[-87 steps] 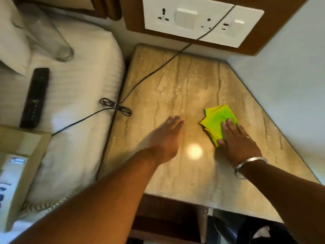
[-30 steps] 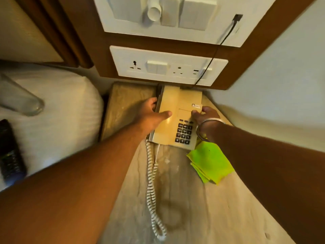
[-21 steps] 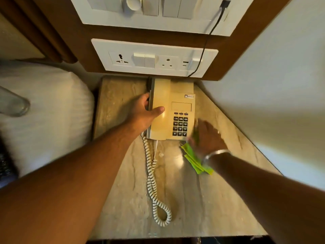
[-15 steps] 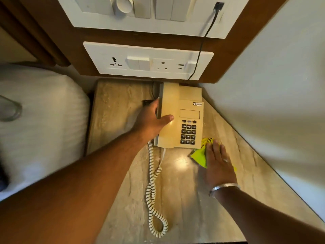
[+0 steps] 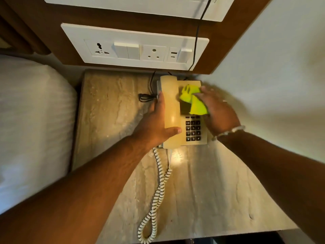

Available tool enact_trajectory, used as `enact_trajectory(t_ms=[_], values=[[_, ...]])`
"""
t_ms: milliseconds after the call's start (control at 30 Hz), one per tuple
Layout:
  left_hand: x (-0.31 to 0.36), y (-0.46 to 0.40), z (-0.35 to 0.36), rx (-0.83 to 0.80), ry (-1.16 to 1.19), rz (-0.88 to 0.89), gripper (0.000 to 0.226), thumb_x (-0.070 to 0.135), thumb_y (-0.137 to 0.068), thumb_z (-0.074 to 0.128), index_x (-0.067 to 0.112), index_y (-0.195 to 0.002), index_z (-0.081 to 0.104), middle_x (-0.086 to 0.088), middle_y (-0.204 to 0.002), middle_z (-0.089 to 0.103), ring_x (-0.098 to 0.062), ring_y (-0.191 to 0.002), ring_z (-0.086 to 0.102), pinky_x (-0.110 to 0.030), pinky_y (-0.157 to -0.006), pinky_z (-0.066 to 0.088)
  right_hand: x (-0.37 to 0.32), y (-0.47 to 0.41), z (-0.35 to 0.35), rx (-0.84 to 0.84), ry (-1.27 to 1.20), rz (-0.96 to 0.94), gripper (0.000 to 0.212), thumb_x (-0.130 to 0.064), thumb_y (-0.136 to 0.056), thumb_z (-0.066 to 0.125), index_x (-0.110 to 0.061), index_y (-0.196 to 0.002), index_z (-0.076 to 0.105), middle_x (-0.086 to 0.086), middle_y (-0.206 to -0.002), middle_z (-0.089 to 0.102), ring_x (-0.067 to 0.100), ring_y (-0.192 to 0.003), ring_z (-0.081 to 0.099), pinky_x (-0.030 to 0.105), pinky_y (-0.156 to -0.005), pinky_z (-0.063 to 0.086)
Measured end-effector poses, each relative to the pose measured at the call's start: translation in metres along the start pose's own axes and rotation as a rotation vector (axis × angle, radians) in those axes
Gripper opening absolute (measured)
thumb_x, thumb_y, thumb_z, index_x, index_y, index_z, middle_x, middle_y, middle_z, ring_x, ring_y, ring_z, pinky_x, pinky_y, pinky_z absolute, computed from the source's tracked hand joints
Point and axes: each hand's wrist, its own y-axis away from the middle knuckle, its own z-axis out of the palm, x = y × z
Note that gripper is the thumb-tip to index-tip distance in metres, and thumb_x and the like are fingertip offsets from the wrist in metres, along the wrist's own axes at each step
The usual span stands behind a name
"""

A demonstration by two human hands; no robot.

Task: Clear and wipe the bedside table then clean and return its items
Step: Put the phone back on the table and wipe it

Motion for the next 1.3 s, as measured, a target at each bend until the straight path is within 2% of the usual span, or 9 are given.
enact_trajectory(t_ms=[67,300,400,600,800,967,1033,1133,1300], values=[[-0.002,0.0,0.003,-0.007,-0.01,-0.002,0.129,0.052,-0.077,0.08,0.036,-0.153,-0.024,-0.001,-0.169,0.0,-0.03,-0.147,0.033,-0.045,-0.112,0.04,-0.005,-0.032,0.015,-0.138,0.098,0.039,0.062,-0.007,-0.087,0.05,-0.028,-0.143,0.032,0.006,-0.155,0.027,0.029,-0.142,0.022,0.047,-0.114,0.025],[-0.004,-0.002,0.009,-0.003,-0.021,-0.006,0.127,0.051,-0.079,0.078,0.036,-0.153,-0.025,-0.001,-0.17,-0.003,-0.03,-0.148,0.031,-0.045,-0.114,0.039,-0.02,-0.087,0.022,-0.069,0.276,0.079,0.043,-0.006,-0.088,0.048,-0.01,-0.131,0.046,0.017,-0.135,0.051,0.037,-0.12,0.05,0.045,-0.095,0.046],[-0.003,-0.002,0.006,-0.008,-0.025,-0.015,0.128,0.053,-0.078,0.078,0.035,-0.154,-0.023,-0.001,-0.17,-0.001,-0.03,-0.147,0.034,-0.047,-0.113,0.041,-0.018,-0.025,0.023,-0.125,0.227,-0.097,0.071,0.013,-0.078,0.053,-0.009,-0.143,0.034,0.013,-0.153,0.03,0.035,-0.14,0.027,0.048,-0.11,0.032],[-0.003,-0.001,0.001,-0.047,-0.045,-0.007,0.13,0.054,-0.077,0.078,0.035,-0.153,-0.026,-0.003,-0.17,0.003,-0.032,-0.143,0.04,-0.051,-0.11,0.044,-0.004,0.102,0.021,-0.249,0.159,-0.281,0.059,0.009,-0.065,0.078,0.0,-0.12,0.062,0.022,-0.129,0.057,0.051,-0.116,0.051,0.062,-0.08,0.051],[-0.009,-0.002,0.001,-0.027,-0.119,0.008,0.129,0.066,-0.073,0.074,0.041,-0.148,-0.028,-0.003,-0.169,0.011,-0.033,-0.142,0.04,-0.053,-0.106,0.047,-0.01,-0.01,0.009,-0.086,0.163,-0.048,0.063,0.006,-0.082,0.058,-0.016,-0.139,0.044,0.01,-0.15,0.037,0.036,-0.138,0.031,0.05,-0.102,0.038],[-0.007,-0.002,-0.005,0.014,-0.289,0.082,0.133,0.076,-0.07,0.069,0.033,-0.152,-0.026,-0.006,-0.169,0.007,-0.033,-0.145,0.037,-0.051,-0.11,0.043,-0.018,-0.101,0.009,-0.12,0.28,0.038,0.047,-0.001,-0.087,0.047,-0.022,-0.128,0.052,0.015,-0.123,0.062,0.034,-0.108,0.06,0.04,-0.089,0.049],[-0.009,-0.001,-0.011,-0.026,-0.343,0.112,0.137,0.081,-0.066,0.068,0.033,-0.152,-0.027,-0.008,-0.169,0.005,-0.03,-0.149,0.03,-0.052,-0.115,0.036,-0.02,-0.081,0.017,-0.127,0.196,0.074,0.05,0.003,-0.084,0.049,-0.019,-0.13,0.051,0.014,-0.133,0.054,0.032,-0.119,0.052,0.041,-0.096,0.045],[-0.014,0.0,-0.018,-0.066,-0.473,0.177,0.139,0.09,-0.06,0.061,0.031,-0.153,-0.024,-0.007,-0.169,0.012,-0.028,-0.152,0.024,-0.051,-0.12,0.026,-0.018,-0.007,0.022,-0.118,0.14,-0.01,0.064,0.008,-0.076,0.059,-0.014,-0.135,0.048,0.011,-0.147,0.042,0.033,-0.137,0.034,0.045,-0.106,0.035],[-0.016,0.0,-0.018,-0.023,-0.59,0.198,0.137,0.099,-0.055,0.046,0.032,-0.154,-0.02,-0.01,-0.168,0.016,-0.028,-0.153,0.02,-0.051,-0.121,0.019,-0.013,0.094,0.027,-0.129,0.183,-0.376,0.038,-0.019,-0.087,0.045,-0.009,-0.117,0.066,0.015,-0.128,0.06,0.043,-0.117,0.054,0.056,-0.09,0.049]])
